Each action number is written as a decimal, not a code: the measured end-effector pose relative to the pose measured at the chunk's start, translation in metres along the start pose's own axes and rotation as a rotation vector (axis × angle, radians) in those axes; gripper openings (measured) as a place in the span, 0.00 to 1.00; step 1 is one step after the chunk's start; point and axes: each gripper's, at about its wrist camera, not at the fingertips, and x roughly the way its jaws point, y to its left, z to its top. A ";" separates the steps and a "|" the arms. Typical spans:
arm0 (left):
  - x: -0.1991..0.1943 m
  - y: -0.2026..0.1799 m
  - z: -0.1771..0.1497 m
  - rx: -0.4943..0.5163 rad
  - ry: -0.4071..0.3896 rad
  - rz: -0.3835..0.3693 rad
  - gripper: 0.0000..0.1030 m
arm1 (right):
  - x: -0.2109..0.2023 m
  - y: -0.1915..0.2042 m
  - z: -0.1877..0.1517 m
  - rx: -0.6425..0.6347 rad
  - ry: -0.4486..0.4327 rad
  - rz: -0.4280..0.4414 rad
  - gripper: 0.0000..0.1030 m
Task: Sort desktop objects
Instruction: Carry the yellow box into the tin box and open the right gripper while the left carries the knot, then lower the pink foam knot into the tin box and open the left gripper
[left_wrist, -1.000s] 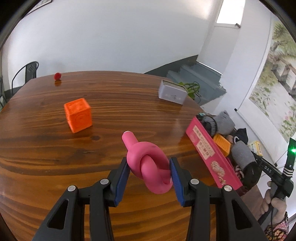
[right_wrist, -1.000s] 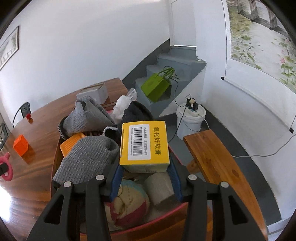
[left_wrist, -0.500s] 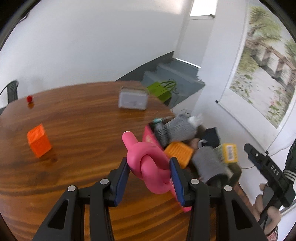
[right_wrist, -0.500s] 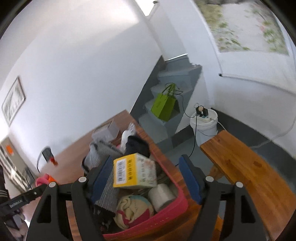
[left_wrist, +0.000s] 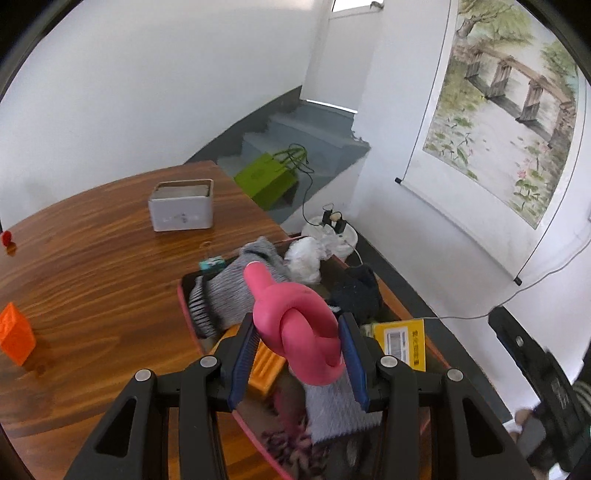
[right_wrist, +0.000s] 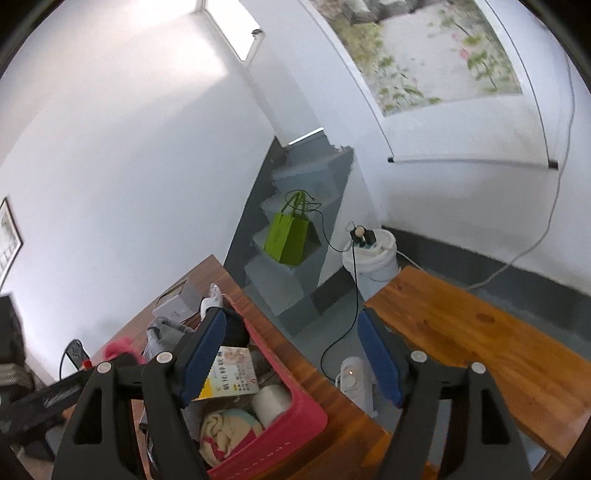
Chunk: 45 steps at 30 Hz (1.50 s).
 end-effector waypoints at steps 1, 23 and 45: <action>0.005 -0.001 0.001 0.004 0.003 -0.001 0.44 | 0.000 0.002 0.000 -0.010 -0.003 0.002 0.75; 0.001 0.028 -0.005 -0.034 0.009 0.088 0.63 | -0.005 0.012 -0.009 -0.067 -0.020 0.006 0.75; -0.005 0.044 -0.026 -0.041 0.024 0.107 0.73 | -0.003 0.017 -0.012 -0.088 -0.034 -0.015 0.75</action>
